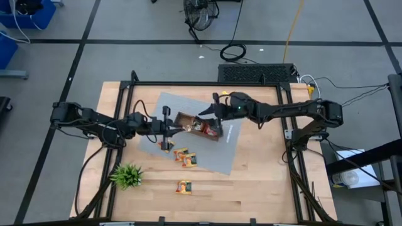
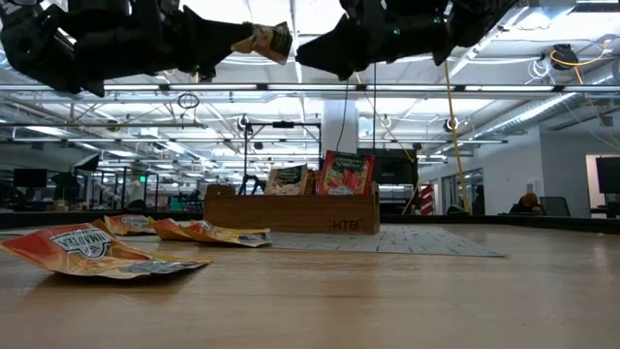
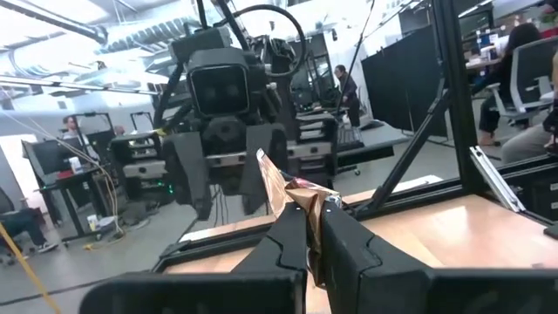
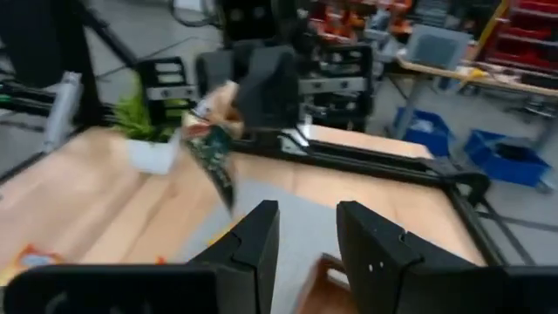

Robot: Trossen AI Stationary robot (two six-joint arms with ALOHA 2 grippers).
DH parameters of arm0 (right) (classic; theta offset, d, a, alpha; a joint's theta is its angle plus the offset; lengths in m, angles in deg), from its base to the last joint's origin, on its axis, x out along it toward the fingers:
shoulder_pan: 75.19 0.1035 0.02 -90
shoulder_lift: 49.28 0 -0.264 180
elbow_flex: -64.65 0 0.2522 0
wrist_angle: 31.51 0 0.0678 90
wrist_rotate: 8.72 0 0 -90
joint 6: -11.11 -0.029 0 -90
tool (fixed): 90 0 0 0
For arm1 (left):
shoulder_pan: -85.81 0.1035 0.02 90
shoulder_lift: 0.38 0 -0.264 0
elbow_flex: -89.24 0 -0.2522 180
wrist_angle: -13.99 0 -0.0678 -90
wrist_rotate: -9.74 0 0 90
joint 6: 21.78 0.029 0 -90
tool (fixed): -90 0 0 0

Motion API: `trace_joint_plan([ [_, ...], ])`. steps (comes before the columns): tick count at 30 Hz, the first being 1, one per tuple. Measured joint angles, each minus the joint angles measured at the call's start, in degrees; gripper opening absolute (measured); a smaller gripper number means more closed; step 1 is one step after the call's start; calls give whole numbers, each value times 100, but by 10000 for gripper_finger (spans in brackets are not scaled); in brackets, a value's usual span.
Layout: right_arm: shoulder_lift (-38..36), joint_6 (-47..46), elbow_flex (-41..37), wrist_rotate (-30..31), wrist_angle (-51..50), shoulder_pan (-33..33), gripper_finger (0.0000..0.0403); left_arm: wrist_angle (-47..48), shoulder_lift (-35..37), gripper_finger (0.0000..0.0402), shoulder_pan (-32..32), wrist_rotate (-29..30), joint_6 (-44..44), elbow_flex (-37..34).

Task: Pick & Place Tea
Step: Put the brown tea bag into the wooden organizer

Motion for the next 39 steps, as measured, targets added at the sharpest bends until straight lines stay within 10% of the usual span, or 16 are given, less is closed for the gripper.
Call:
trace_joint_plan([
  [28, 657, -126, 103, -191, 1163, 377, 106, 20, 0, 15, 7, 55, 69, 0],
  [39, 658, 171, 105, -521, 1194, 396, 5, 42, 0, 15, 2, 45, 30, 0],
])
